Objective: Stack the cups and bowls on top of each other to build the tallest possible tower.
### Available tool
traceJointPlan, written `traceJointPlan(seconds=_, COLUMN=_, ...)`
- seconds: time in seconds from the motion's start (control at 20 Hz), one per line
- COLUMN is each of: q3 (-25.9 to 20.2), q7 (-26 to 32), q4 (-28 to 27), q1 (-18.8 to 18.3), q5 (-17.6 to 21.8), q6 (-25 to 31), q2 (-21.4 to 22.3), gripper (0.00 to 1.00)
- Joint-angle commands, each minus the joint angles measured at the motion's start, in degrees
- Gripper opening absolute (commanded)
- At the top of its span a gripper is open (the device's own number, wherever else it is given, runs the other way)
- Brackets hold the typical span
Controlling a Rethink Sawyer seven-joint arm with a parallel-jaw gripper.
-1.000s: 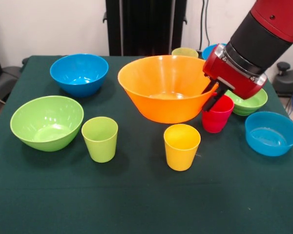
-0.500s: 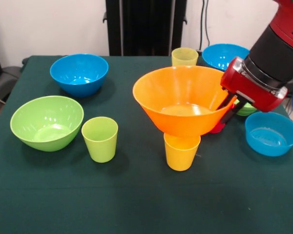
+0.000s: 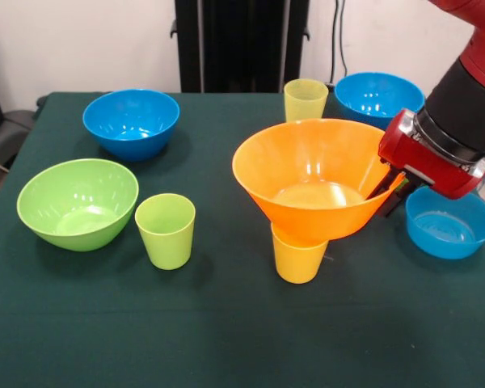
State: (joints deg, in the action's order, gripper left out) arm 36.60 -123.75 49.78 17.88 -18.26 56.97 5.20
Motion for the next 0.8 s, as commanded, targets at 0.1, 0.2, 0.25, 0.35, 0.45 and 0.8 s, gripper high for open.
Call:
traceJointPlan(seconds=0.1, q3=-3.4, q7=-10.4, q4=0.6, q1=-0.7, q5=0.5, q6=0.9, q2=0.2, gripper=0.0)
traceJointPlan(seconds=0.2, q3=-3.3, q7=-10.3, q4=1.2, q1=-0.6, q5=0.8, q6=0.2, q2=0.1, gripper=0.0)
traceJointPlan(seconds=0.25, q3=-3.2, q7=-10.4, q4=1.4, q1=-0.5, q5=1.0, q6=-0.3, q2=-0.1, gripper=0.0)
traceJointPlan(seconds=0.35, q3=-3.1, q7=-10.6, q4=1.7, q1=-0.3, q5=1.2, q6=-1.0, q2=-0.3, gripper=0.0)
traceJointPlan(seconds=0.45, q3=-3.0, q7=-10.7, q4=2.2, q1=-0.1, q5=1.3, q6=-1.4, q2=-0.3, gripper=0.0)
traceJointPlan(seconds=0.8, q3=-2.8, q7=-10.8, q4=3.2, q1=0.3, q5=1.5, q6=-2.0, q2=0.0, gripper=0.0)
